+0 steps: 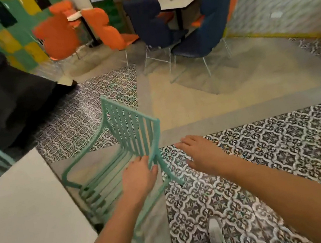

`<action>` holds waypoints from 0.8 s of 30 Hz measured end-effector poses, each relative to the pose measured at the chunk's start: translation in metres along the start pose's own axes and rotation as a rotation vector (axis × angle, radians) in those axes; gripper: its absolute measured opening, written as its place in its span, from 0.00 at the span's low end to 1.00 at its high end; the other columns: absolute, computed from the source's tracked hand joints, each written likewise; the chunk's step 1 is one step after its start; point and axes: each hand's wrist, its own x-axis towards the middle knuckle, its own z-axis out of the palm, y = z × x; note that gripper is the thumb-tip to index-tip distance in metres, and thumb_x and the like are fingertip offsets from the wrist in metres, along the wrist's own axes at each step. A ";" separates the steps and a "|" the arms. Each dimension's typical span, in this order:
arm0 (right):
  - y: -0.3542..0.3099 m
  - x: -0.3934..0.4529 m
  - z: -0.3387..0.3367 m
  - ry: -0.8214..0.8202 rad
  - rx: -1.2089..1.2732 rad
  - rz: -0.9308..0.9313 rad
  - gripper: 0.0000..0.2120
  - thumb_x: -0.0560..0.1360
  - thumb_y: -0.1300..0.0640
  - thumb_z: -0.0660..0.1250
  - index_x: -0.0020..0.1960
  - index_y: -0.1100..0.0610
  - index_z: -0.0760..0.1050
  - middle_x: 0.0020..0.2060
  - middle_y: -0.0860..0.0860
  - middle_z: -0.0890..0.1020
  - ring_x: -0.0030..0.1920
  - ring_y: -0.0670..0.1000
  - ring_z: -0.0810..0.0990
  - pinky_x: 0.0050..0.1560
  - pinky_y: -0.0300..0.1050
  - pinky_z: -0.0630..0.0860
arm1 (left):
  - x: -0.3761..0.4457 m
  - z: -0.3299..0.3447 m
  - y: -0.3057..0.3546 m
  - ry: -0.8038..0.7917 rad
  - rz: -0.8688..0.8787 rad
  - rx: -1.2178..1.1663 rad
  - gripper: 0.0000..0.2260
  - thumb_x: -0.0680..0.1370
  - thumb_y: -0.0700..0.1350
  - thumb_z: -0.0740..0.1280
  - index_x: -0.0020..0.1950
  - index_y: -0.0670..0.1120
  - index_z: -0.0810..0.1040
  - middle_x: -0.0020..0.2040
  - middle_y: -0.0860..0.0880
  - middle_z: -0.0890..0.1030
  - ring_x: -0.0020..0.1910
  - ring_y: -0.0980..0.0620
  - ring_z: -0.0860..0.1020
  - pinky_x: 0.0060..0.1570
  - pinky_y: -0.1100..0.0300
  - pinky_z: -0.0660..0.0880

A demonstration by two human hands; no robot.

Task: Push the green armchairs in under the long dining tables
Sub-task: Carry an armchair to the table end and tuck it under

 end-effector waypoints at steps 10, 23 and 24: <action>0.136 0.213 -0.029 -0.120 -0.077 -0.121 0.31 0.79 0.55 0.61 0.78 0.49 0.52 0.77 0.50 0.56 0.77 0.53 0.52 0.75 0.49 0.48 | 0.238 0.003 0.019 -0.067 -0.225 -0.179 0.21 0.81 0.55 0.58 0.70 0.46 0.70 0.65 0.45 0.76 0.61 0.44 0.76 0.58 0.49 0.73; 0.203 0.501 -0.030 -0.233 -0.049 -0.742 0.30 0.78 0.56 0.62 0.77 0.52 0.56 0.75 0.52 0.61 0.75 0.54 0.56 0.74 0.47 0.52 | 0.421 0.030 -0.021 -0.138 -0.772 -0.366 0.27 0.79 0.58 0.61 0.73 0.45 0.65 0.68 0.41 0.72 0.65 0.39 0.72 0.62 0.50 0.70; 0.203 0.521 -0.030 -0.252 -0.050 -0.796 0.30 0.78 0.56 0.62 0.77 0.52 0.56 0.75 0.52 0.61 0.75 0.54 0.56 0.73 0.46 0.52 | 0.428 0.031 -0.023 -0.132 -0.802 -0.381 0.27 0.79 0.59 0.61 0.73 0.45 0.65 0.67 0.41 0.72 0.66 0.39 0.72 0.62 0.50 0.69</action>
